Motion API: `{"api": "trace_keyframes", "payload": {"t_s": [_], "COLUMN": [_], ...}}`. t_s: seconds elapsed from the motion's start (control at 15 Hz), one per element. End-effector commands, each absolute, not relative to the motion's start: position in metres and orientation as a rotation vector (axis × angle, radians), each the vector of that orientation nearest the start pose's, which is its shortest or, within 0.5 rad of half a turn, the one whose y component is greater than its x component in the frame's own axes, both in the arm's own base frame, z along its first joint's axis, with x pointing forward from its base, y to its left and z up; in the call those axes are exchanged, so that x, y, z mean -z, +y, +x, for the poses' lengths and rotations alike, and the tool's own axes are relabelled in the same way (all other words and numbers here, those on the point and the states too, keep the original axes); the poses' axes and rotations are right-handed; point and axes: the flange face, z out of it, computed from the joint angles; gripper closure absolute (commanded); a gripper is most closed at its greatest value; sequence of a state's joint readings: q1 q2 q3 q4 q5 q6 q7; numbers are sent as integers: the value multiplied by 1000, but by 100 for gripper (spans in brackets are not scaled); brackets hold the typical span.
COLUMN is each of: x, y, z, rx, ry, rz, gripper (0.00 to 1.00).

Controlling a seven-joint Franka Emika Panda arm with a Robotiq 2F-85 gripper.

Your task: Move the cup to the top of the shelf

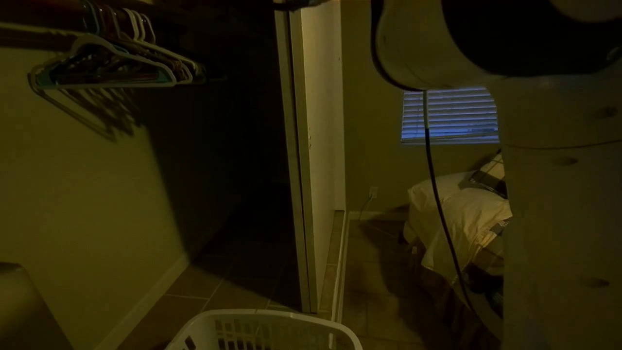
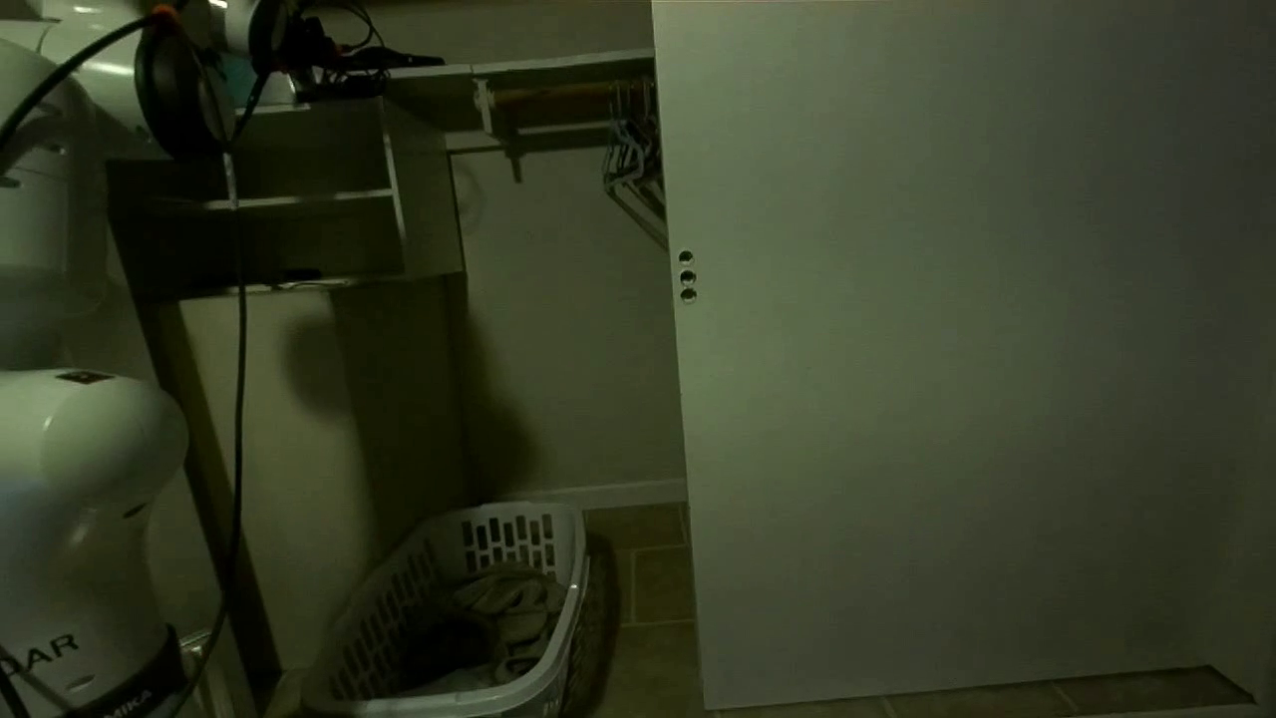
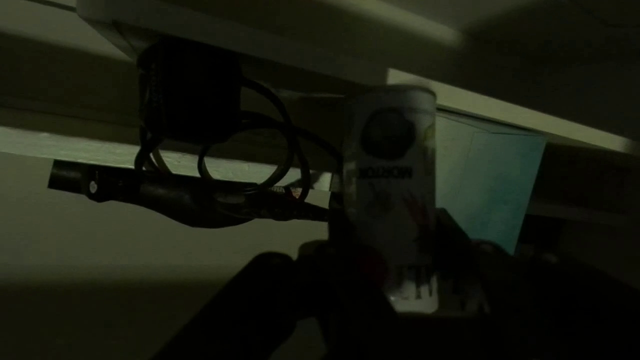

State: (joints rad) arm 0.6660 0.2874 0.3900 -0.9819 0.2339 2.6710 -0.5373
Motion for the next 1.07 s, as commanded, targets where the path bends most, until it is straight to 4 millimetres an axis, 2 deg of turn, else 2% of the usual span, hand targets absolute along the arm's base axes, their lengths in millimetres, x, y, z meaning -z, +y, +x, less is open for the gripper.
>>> {"api": "trace_keyframes", "payload": {"t_s": [0.0,0.53,1.0], "x": [-890,-879,-879], "y": [512,527,527], "z": [378,393,398], "rx": [1557,1620,1675], "ry": [-1262,-1256,-1214], "rz": [-1504,-1526,-1500], "gripper": [81,81,81]}}
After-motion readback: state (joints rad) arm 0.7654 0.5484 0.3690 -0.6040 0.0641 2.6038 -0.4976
